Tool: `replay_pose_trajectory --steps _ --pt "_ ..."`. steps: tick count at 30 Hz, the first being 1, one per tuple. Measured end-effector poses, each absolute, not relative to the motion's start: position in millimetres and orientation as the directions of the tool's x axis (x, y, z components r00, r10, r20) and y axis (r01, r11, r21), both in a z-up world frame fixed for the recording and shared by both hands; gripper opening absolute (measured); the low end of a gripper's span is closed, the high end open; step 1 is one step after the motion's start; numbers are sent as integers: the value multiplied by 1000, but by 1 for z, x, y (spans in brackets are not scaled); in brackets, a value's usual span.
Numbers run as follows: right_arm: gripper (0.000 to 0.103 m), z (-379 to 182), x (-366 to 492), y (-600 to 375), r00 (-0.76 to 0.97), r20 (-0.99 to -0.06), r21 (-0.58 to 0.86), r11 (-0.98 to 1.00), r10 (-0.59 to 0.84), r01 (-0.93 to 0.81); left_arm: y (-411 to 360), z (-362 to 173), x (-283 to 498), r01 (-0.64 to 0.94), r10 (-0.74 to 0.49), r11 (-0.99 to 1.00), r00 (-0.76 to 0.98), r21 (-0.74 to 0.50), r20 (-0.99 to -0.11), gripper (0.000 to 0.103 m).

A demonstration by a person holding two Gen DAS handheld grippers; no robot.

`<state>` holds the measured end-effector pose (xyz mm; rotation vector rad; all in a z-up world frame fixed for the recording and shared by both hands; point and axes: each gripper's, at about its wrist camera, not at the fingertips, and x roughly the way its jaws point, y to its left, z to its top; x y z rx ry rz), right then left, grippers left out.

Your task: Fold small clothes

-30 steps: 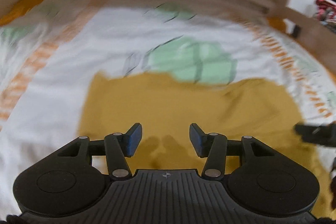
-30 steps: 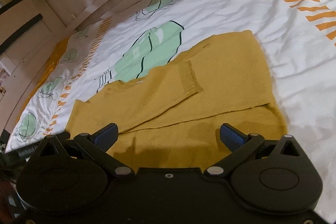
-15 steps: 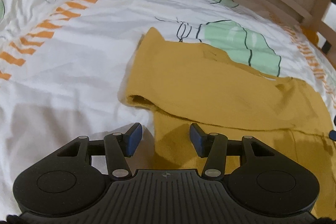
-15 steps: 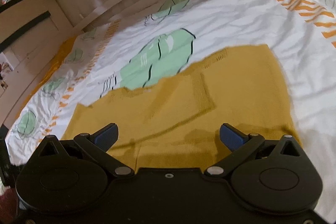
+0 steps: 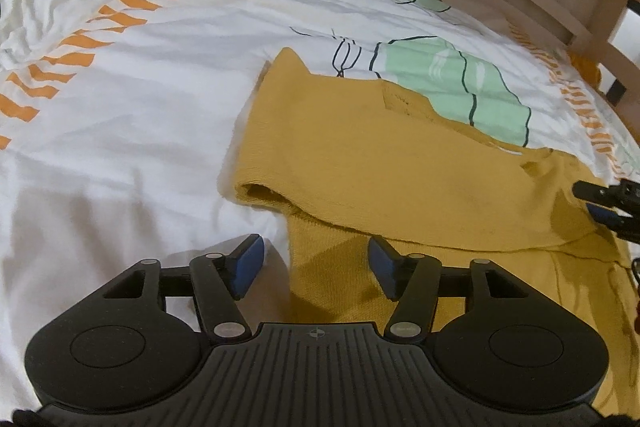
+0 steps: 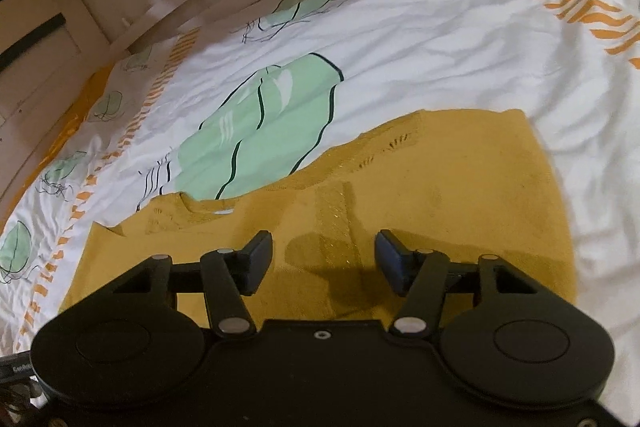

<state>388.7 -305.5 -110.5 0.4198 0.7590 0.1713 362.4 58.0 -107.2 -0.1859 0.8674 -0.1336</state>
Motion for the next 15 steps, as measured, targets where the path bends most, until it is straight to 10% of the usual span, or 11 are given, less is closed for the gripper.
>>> replay_pose_trajectory --steps 2,4,15 --pt "55 -110 391 -305 714 -630 436 900 306 0 57 -107 363 43 -189 977 640 -211 -745 58" --pt "17 -109 393 -303 704 -641 436 900 307 5 57 -107 363 43 -190 976 640 -212 -745 58" --pt "14 -27 373 -310 786 -471 510 850 401 -128 55 -107 362 53 -194 976 641 -209 -742 58"
